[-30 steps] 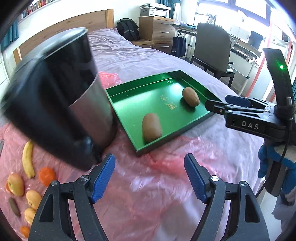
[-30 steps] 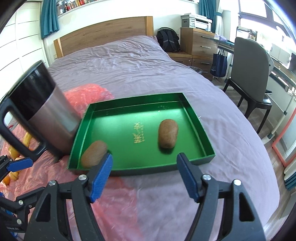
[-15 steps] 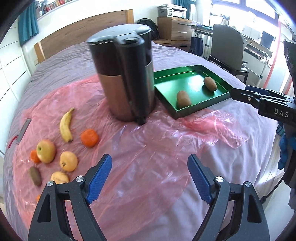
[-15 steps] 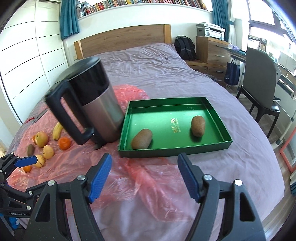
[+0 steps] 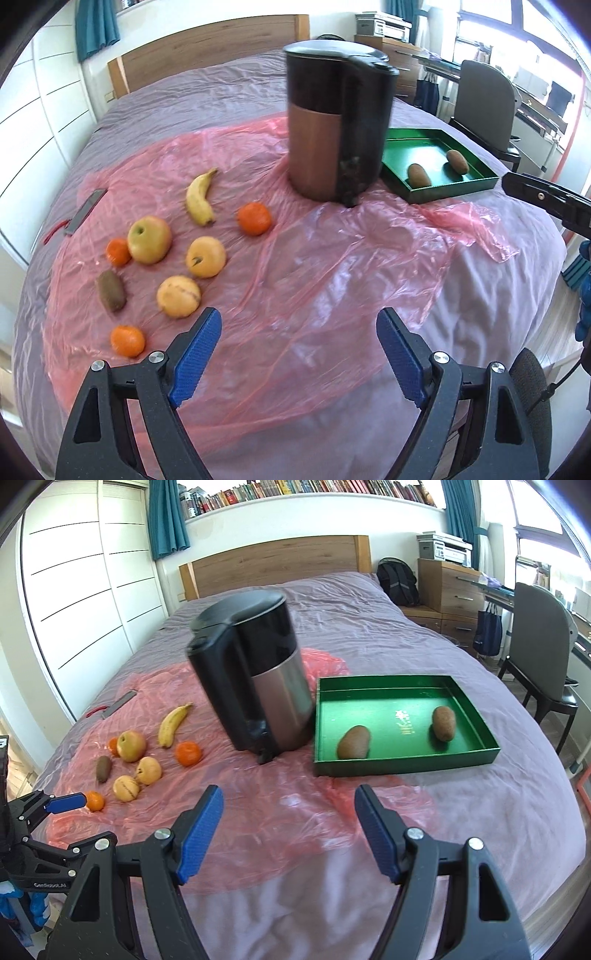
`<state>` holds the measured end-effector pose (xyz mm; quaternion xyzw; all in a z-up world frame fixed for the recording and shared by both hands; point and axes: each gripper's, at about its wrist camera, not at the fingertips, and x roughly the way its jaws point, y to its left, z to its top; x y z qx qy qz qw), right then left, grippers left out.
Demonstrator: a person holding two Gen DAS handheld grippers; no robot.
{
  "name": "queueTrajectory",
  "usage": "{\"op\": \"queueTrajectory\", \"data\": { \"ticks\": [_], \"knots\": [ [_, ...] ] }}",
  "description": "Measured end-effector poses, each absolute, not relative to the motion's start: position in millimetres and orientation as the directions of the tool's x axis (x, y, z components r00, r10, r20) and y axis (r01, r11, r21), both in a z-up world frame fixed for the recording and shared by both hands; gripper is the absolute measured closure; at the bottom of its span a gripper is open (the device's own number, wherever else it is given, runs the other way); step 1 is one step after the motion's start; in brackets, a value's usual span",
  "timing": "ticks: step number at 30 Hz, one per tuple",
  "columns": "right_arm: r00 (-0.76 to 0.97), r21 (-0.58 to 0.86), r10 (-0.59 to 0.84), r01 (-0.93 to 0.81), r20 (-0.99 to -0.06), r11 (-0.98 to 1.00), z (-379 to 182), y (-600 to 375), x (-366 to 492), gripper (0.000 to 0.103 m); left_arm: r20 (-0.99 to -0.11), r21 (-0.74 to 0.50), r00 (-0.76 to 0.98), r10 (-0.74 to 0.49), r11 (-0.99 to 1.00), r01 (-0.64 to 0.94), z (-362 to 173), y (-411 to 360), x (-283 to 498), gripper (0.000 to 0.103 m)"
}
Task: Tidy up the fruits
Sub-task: 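Withdraw both tools from the tray back toward the fruits, then grasp a mandarin with the left gripper while the right gripper grasps a yellow pear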
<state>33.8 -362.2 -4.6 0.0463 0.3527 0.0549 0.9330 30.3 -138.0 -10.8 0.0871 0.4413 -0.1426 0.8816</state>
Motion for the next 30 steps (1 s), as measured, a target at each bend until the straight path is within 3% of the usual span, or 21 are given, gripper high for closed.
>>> {"op": "queueTrajectory", "data": {
  "ticks": [30],
  "knots": [
    [0.608, 0.151, 0.336, -0.335, -0.719, 0.93, -59.5, -191.8, 80.5, 0.022, -0.817, -0.104, 0.574, -0.056, 0.993, -0.052, -72.5, 64.1, 45.7, 0.021]
  ]
}}
